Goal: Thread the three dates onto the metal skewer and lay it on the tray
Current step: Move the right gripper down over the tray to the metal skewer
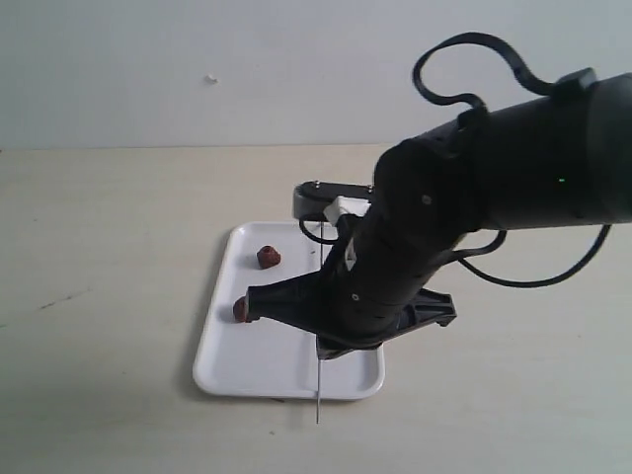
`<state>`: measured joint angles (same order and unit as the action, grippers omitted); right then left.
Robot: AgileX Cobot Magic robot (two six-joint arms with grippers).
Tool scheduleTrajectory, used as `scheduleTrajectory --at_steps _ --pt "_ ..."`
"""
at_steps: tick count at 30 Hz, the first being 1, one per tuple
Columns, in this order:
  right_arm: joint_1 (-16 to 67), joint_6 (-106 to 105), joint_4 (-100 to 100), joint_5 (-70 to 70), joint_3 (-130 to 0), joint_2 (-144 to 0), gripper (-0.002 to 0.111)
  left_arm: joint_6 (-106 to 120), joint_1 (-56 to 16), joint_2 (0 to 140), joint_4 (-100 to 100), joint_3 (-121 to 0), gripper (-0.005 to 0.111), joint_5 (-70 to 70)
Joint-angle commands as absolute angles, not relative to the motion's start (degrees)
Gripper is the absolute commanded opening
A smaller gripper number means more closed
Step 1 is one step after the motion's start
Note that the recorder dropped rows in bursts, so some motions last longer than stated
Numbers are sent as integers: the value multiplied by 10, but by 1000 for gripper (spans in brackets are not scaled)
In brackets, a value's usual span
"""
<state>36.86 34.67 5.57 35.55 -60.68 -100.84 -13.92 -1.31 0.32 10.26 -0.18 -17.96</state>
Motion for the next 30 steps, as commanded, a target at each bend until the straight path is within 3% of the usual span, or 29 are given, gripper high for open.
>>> scheduleTrajectory --at_steps 1,9,22,30 --pt "380 397 -4 403 -661 -1049 0 -137 -11 0 102 0 0 -178" --pt "380 399 -5 404 -679 -1080 2 -137 -11 0 102 0 0 -178" --pt "380 379 -16 407 -738 -1125 38 -137 -11 0 102 0 0 -178" --pt "380 436 -46 408 -738 -1165 40 -137 -11 0 102 0 0 -178"
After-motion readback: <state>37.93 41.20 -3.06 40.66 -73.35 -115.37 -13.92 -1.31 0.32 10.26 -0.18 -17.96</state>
